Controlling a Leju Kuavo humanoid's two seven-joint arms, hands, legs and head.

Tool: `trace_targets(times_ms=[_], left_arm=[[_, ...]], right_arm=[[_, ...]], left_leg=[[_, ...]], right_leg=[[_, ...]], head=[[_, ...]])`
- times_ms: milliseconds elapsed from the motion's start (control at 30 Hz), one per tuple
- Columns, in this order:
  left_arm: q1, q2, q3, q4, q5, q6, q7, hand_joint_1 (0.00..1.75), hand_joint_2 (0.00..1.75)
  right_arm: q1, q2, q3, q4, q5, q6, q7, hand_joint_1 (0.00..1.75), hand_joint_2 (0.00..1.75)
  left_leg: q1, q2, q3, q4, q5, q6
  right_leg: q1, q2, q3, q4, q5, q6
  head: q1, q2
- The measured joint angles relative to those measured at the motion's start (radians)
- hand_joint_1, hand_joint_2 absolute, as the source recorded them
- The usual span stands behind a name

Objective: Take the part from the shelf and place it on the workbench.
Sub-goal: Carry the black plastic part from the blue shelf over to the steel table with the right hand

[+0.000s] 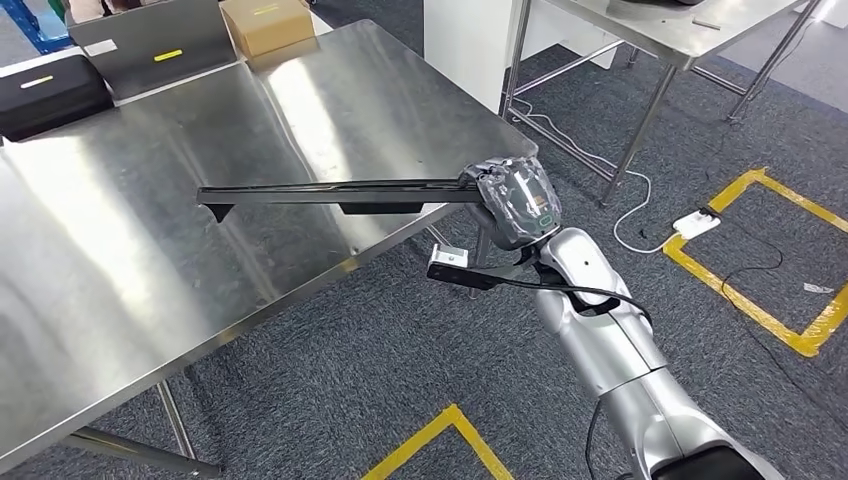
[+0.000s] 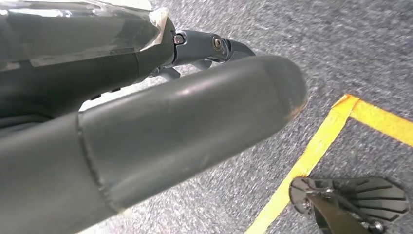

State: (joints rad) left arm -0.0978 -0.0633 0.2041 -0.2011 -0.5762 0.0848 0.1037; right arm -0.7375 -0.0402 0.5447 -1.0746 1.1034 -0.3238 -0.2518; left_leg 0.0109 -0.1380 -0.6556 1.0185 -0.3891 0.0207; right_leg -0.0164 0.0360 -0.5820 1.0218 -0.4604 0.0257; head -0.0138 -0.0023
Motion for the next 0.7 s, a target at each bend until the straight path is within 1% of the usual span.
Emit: trace_targets(times_ms=[33, 67, 100, 133, 167, 200, 233, 267, 300, 333, 367, 400, 433, 467, 500, 533, 567, 600, 633, 667, 700], left_arm=[[0.003, 0.0, 0.0, 0.0, -0.001, 0.001, 0.0, 0.0, 0.0], [0.005, 0.001, 0.0, 0.0, -0.002, 0.001, 0.0, 0.0, 0.0], [0.006, 0.002, 0.0, 0.0, -0.003, 0.001, 0.0, 0.0, 0.0], [0.006, 0.001, 0.0, 0.0, -0.005, 0.001, -0.001, 0.0, 0.0], [0.005, 0.001, 0.0, 0.0, -0.007, 0.001, -0.001, 0.0, 0.0], [0.004, 0.001, 0.0, 0.0, -0.008, 0.001, -0.002, 0.0, 0.0], [0.004, 0.0, 0.0, 0.0, -0.009, 0.001, -0.003, 0.0, 0.0], [0.004, 0.0, 0.0, 0.0, -0.009, 0.001, -0.003, 0.0, 0.0], [0.005, 0.001, 0.0, 0.0, -0.009, 0.001, -0.003, 0.0, 0.0], [0.005, 0.001, 0.0, 0.0, -0.009, 0.001, -0.003, 0.0, 0.0], [0.003, 0.002, 0.0, 0.0, -0.01, 0.002, -0.003, 0.0, 0.0], [0.002, 0.002, 0.0, 0.0, -0.01, 0.002, -0.003, 0.0, 0.0], [0.0, 0.003, 0.0, 0.0, -0.01, 0.002, -0.003, 0.0, 0.0], [-0.001, 0.003, 0.0, 0.0, -0.01, 0.002, -0.003, 0.0, 0.0], [-0.002, 0.003, 0.001, 0.0, -0.01, 0.002, -0.003, 0.0, 0.0], [-0.002, 0.003, 0.001, 0.0, -0.01, 0.002, -0.003, 0.0, 0.0], [-0.002, 0.002, 0.002, 0.0, -0.01, 0.001, -0.004, 0.0, 0.0], [-0.003, 0.001, 0.002, 0.0, -0.01, 0.001, -0.005, 0.0, 0.0], [-0.005, 0.001, 0.002, 0.0, -0.011, 0.0, -0.006, 0.0, 0.0], [-0.008, 0.0, 0.002, 0.0, -0.013, -0.002, -0.007, 0.0, 0.0], [-0.011, 0.0, 0.002, 0.0, -0.015, -0.003, -0.009, 0.0, 0.0]], right_arm=[[-0.001, 0.002, 0.0, 0.0, 0.001, 0.0, 0.0, 1.62, 1.75], [-0.002, 0.005, 0.0, 0.0, 0.002, 0.0, 0.0, 1.62, 1.75], [-0.004, 0.007, 0.0, 0.0, 0.002, 0.0, 0.0, 1.62, 1.75], [-0.005, 0.008, 0.0, 0.0, 0.002, 0.0, 0.0, 1.62, 1.75], [-0.005, 0.009, 0.0, 0.0, 0.002, 0.0, 0.0, 1.62, 1.75], [-0.004, 0.008, 0.0, 0.001, 0.003, 0.0, 0.0, 1.62, 1.75], [-0.004, 0.008, 0.0, 0.002, 0.003, 0.0, 0.0, 1.62, 1.75], [-0.003, 0.008, 0.0, 0.003, 0.003, 0.0, 0.0, 1.62, 1.75], [-0.003, 0.008, 0.0, 0.003, 0.004, 0.0, 0.0, 1.62, 1.75], [-0.003, 0.009, 0.0, 0.003, 0.003, 0.0, 0.0, 1.62, 1.75], [-0.004, 0.009, 0.0, 0.003, 0.003, 0.0, 0.0, 1.62, 1.75], [-0.006, 0.009, 0.0, 0.003, 0.003, 0.0, 0.0, 1.62, 1.75], [-0.008, 0.008, 0.0, 0.003, 0.003, 0.0, 0.0, 1.62, 1.75], [-0.01, 0.008, 0.0, 0.003, 0.003, 0.0, 0.0, 1.62, 1.75], [-0.012, 0.009, 0.0, 0.003, 0.003, 0.001, 0.0, 1.62, 1.75], [-0.015, 0.01, -0.001, 0.003, 0.003, 0.002, 0.0, 1.62, 1.75], [-0.018, 0.01, -0.003, 0.003, 0.002, 0.004, 0.0, 1.62, 1.75], [-0.022, 0.009, -0.007, 0.003, 0.0, 0.005, 0.001, 1.62, 1.75], [-0.026, 0.007, -0.012, 0.003, -0.002, 0.008, 0.001, 1.62, 1.75], [-0.028, 0.002, -0.017, 0.003, -0.004, 0.012, 0.002, 1.62, 1.75], [-0.027, -0.002, -0.021, 0.004, -0.005, 0.015, 0.002, 1.62, 1.75]], left_leg=[[0.001, 0.005, -0.003, 0.002, -0.001, -0.005], [0.001, 0.026, -0.011, 0.014, -0.01, -0.01], [0.001, 0.056, -0.025, 0.045, -0.03, -0.014], [0.001, 0.092, -0.048, 0.096, -0.059, -0.017], [0.001, 0.117, -0.079, 0.162, -0.093, -0.02], [0.003, 0.128, -0.111, 0.229, -0.12, -0.023], [0.004, 0.133, -0.131, 0.271, -0.132, -0.025], [0.004, 0.136, -0.135, 0.279, -0.126, -0.026], [0.004, 0.14, -0.115, 0.244, -0.102, -0.024], [0.004, 0.153, -0.078, 0.176, -0.07, -0.021], [-0.001, 0.174, -0.039, 0.106, -0.046, -0.016], [-0.005, 0.191, -0.009, 0.05, -0.029, -0.01], [-0.009, 0.202, 0.007, 0.019, -0.024, -0.004], [-0.014, 0.202, 0.009, 0.01, -0.025, 0.001], [-0.015, 0.188, 0.007, 0.007, -0.023, 0.005], [-0.012, 0.177, 0.009, 0.003, -0.02, 0.011], [-0.01, 0.166, 0.011, -0.002, -0.016, 0.017], [-0.006, 0.155, 0.014, -0.007, -0.011, 0.024], [-0.003, 0.144, 0.017, -0.011, -0.007, 0.029], [-0.003, 0.131, 0.017, -0.012, -0.006, 0.032], [-0.002, 0.116, 0.016, -0.011, -0.005, 0.033]], right_leg=[[-0.001, -0.009, 0.001, -0.002, 0.003, -0.008], [-0.002, -0.018, 0.002, -0.005, 0.006, -0.016], [-0.005, -0.028, 0.004, -0.008, 0.008, -0.024], [-0.003, -0.038, 0.005, -0.009, 0.008, -0.029], [0.0, -0.049, 0.005, -0.009, 0.007, -0.034], [0.003, -0.061, 0.005, -0.009, 0.005, -0.036], [0.006, -0.074, 0.006, -0.009, 0.004, -0.038], [0.007, -0.087, 0.006, -0.008, 0.003, -0.039], [0.009, -0.099, 0.007, -0.008, 0.002, -0.039], [0.01, -0.11, 0.009, -0.008, 0.0, -0.039], [0.013, -0.12, 0.01, -0.008, -0.002, -0.038], [0.017, -0.129, 0.011, -0.008, -0.004, -0.035], [0.021, -0.138, 0.013, -0.009, -0.006, -0.032], [0.024, -0.147, 0.013, -0.009, -0.008, -0.028], [0.026, -0.158, 0.015, -0.011, -0.009, -0.024], [0.027, -0.16, 0.014, -0.01, -0.012, -0.019], [0.026, -0.146, 0.012, -0.001, -0.018, -0.015], [0.024, -0.119, 0.0, 0.026, -0.033, -0.014], [0.02, -0.087, -0.022, 0.075, -0.056, -0.014], [0.015, -0.06, -0.052, 0.142, -0.083, -0.015], [0.012, -0.047, -0.087, 0.213, -0.108, -0.015]], head=[[0.0, 0.0], [-0.003, 0.0], [-0.007, 0.0], [-0.011, 0.0], [-0.015, 0.0], [-0.015, 0.0], [-0.015, 0.0], [-0.015, 0.0], [-0.015, 0.0], [-0.015, 0.0], [-0.015, 0.0], [-0.014, 0.0], [-0.014, 0.0], [-0.012, 0.0], [-0.012, 0.0], [-0.012, 0.0], [-0.011, 0.0], [-0.011, 0.0], [-0.01, 0.0], [-0.009, 0.0], [-0.008, 0.0]])
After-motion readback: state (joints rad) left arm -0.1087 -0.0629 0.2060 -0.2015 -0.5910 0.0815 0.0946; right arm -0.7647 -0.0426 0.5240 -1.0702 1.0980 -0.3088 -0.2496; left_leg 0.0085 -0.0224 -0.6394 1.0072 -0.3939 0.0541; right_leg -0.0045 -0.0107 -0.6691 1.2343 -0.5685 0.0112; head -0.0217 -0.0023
